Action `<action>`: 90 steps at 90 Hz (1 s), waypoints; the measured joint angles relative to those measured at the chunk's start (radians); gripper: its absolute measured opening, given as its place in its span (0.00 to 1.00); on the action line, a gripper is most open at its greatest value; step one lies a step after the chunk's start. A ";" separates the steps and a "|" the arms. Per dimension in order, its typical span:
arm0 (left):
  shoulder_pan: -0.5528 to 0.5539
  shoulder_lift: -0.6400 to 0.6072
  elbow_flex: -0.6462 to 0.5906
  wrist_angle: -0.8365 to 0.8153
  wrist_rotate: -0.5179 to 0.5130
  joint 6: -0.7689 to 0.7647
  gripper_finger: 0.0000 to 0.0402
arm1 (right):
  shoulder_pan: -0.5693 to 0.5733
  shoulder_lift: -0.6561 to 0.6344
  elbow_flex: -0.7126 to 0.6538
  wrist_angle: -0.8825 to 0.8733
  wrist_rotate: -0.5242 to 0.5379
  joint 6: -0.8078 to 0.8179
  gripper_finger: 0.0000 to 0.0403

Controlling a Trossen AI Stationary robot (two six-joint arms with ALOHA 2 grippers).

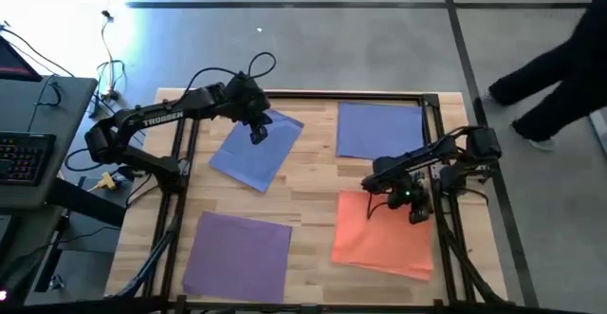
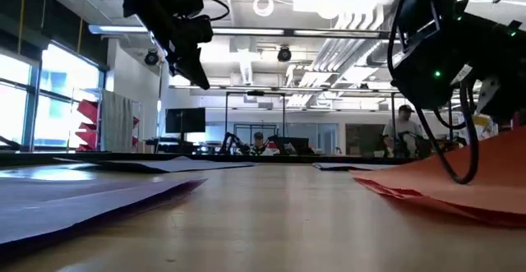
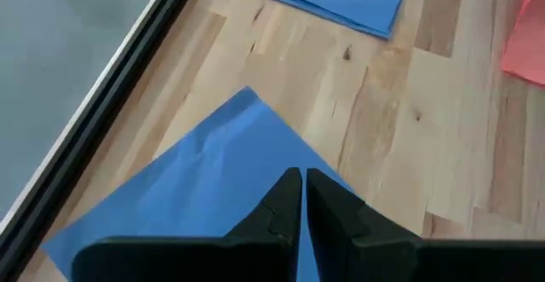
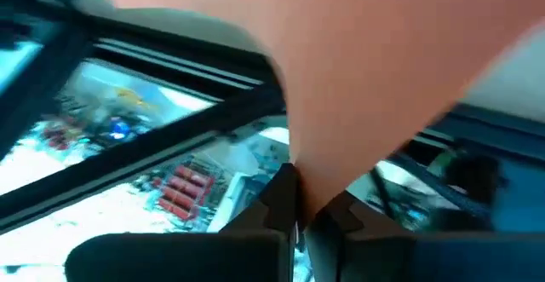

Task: Organize paper
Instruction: Stack the orange colored paper on top of the orange colored paper

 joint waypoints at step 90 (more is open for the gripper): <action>0.000 0.000 0.000 0.000 -0.001 0.000 0.00 | 0.040 0.001 0.043 -0.024 0.083 0.050 0.55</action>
